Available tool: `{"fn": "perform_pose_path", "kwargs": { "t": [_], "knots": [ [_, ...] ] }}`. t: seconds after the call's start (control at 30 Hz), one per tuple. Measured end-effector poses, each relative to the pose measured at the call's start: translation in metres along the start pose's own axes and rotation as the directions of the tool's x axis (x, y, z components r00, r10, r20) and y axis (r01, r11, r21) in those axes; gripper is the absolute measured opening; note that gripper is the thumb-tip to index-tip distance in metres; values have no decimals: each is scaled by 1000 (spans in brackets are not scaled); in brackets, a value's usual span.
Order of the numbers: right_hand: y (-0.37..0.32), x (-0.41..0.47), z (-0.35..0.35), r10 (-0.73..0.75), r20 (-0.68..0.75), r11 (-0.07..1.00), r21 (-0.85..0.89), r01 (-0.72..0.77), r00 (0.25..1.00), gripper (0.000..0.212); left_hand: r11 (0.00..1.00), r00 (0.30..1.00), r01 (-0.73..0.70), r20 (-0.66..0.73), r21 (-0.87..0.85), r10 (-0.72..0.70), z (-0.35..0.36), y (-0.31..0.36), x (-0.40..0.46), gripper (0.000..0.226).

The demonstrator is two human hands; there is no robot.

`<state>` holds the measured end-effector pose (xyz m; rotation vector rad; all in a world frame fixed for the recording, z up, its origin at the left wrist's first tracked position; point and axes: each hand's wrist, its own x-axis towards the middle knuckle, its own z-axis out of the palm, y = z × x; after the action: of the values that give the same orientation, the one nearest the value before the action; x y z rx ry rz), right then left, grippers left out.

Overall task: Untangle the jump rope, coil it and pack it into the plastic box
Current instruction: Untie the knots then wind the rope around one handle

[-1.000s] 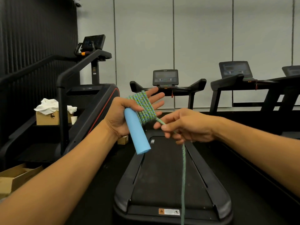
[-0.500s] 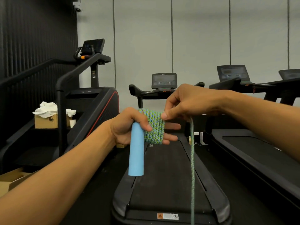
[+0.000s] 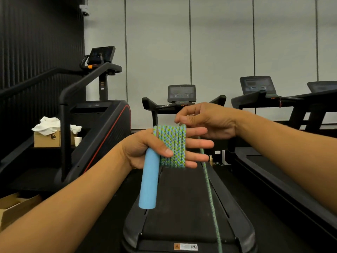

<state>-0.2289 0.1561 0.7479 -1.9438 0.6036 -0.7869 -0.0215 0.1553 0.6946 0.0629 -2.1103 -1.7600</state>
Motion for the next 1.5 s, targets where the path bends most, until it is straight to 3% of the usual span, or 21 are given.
{"fn": "perform_pose_path", "kwargs": {
  "t": [0.1, 0.27, 0.33, 0.43, 0.57, 0.73, 0.97, 1.5],
  "knots": [
    [10, 4, 6, -17, -15, 988, 156, 19, 1000, 9, 999, 998, -50, -42, -11, 50, -1, -1, 2, 83],
    [23, 8, 16, 14, 81, 956, 292, -38, 997, 42, 987, 990, -143, -26, -70, 141, -5, -1, 3, 86],
    [30, 12, 16, 19, 62, 946, 322, -38, 998, 39, 979, 985, -173, -25, -103, 172, -8, 0, 1, 83],
    [40, 20, 15, 30, -44, 965, 262, -18, 999, 20, 962, 970, -237, -80, -134, 227, -14, 6, -1, 77],
    [41, 24, 19, 21, -195, 975, 221, 23, 980, 19, 951, 932, -300, -237, -76, 275, -19, 14, -1, 87],
    [37, 21, 26, 61, -192, 981, 191, -24, 979, 19, 928, 884, -363, -345, -80, 316, -17, 17, 0, 89],
    [42, 16, 30, 90, -210, 991, 114, -67, 973, 23, 951, 865, -305, -433, -53, 254, -9, 16, -4, 74],
    [31, 1, 29, 208, -124, 970, 151, -189, 970, 17, 985, 857, -170, -491, 18, 157, -3, 24, -3, 80]
  ]
}}
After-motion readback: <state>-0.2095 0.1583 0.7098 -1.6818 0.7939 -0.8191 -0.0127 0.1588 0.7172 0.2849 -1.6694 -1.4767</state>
